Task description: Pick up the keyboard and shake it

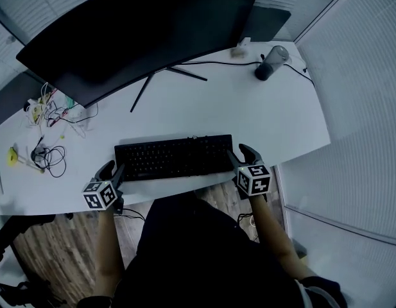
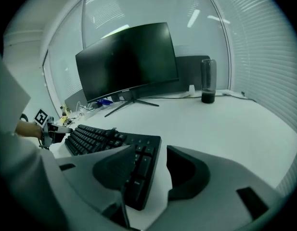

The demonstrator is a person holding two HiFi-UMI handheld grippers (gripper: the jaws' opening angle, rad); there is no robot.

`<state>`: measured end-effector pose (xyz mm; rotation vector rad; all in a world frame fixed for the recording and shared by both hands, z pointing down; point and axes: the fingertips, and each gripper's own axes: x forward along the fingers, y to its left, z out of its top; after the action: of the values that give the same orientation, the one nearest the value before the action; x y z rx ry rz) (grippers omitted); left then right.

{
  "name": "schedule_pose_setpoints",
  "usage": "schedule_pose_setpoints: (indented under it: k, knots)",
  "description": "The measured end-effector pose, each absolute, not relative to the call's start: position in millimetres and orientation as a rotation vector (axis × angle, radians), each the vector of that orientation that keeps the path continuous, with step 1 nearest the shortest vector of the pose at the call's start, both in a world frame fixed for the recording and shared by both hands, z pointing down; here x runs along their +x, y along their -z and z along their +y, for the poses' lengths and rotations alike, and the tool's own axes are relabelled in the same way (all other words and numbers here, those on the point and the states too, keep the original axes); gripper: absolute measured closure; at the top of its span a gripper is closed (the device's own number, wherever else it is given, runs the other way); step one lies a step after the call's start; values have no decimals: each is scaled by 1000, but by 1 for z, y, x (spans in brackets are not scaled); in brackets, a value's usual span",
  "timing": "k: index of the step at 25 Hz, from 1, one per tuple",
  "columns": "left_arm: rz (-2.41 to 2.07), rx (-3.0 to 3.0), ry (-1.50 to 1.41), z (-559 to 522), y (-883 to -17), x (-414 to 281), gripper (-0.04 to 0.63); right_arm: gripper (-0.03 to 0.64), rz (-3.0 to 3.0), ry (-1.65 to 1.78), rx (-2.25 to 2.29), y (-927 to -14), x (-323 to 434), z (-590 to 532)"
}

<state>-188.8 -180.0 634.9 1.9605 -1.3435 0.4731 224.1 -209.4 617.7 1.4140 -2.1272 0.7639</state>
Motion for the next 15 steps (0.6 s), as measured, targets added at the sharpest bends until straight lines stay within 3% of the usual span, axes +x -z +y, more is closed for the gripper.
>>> schedule_pose_setpoints:
  k: [7,15]
  knots:
    - [-1204,1934,-494,-185,-649,-185,353,387,-2074,-1113,1303,-648,221,-204]
    - [-1114,1897,-502,-187,-657,-183,345,385,-2026,-1255,1245,-658,214,-202]
